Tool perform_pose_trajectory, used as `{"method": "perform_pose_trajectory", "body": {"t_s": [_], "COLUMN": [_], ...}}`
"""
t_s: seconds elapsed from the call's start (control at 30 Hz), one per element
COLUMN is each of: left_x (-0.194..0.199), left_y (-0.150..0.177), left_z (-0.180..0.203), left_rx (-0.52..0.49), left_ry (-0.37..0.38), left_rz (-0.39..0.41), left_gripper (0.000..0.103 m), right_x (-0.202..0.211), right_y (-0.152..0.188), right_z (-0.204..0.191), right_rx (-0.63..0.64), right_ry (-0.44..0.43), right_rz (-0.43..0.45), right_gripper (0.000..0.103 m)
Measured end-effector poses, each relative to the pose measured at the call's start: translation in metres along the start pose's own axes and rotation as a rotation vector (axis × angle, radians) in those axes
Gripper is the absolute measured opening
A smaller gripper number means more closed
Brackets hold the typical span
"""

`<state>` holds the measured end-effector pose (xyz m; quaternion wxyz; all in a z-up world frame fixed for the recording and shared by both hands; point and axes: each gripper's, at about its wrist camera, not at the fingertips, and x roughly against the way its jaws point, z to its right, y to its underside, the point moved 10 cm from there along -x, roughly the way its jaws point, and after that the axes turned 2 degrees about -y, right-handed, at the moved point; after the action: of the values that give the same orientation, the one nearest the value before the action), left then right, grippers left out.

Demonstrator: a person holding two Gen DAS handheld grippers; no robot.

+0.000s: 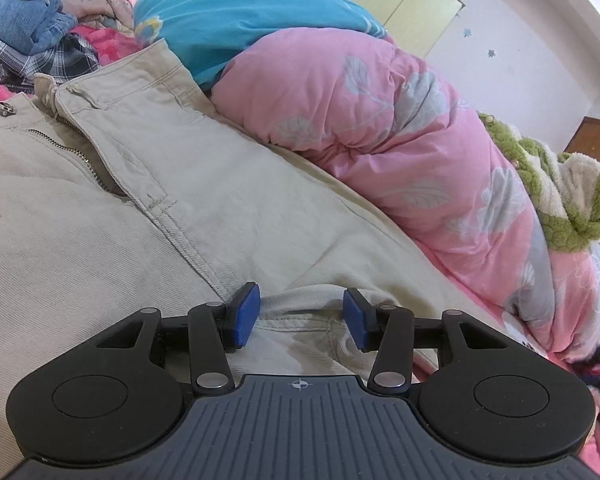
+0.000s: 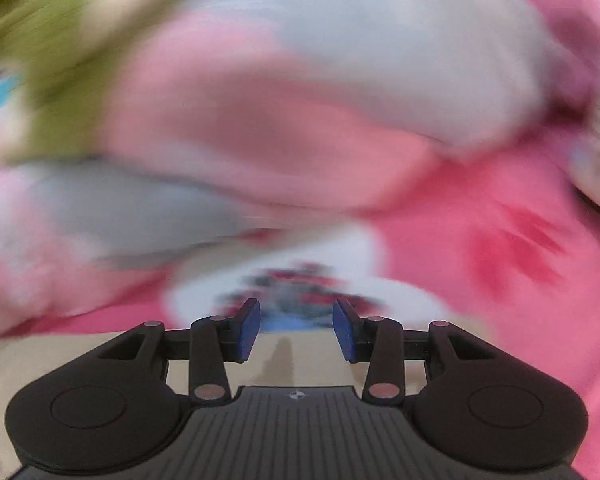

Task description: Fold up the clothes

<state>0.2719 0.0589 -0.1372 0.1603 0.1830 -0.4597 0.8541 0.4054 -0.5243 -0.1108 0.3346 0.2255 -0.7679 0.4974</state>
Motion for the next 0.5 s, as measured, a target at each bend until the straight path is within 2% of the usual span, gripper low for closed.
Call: {"method": "perform_pose_trajectory", "body": {"t_s": [0.07, 0.27, 0.37, 0.5], "left_x": [0.000, 0.000, 0.000, 0.000], "left_y": [0.000, 0.001, 0.001, 0.001], "left_z": [0.000, 0.000, 0.001, 0.002], "left_rx": [-0.001, -0.010, -0.016, -0.021], "left_ry": [0.001, -0.002, -0.006, -0.010], "left_rz": [0.001, 0.003, 0.003, 0.003], "left_gripper": [0.047, 0.047, 0.047, 0.047], "right_x": [-0.003, -0.022, -0.024, -0.020], "right_y": [0.005, 0.030, 0.038, 0.049], "right_z": [0.031, 0.059, 0.071, 0.056], "right_rx": [-0.060, -0.164, -0.205, -0.115], "right_ry": [0.028, 0.070, 0.027, -0.033], "right_rz": [0.003, -0.011, -0.021, -0.056], "right_gripper": [0.043, 0.043, 0.043, 0.043]}}
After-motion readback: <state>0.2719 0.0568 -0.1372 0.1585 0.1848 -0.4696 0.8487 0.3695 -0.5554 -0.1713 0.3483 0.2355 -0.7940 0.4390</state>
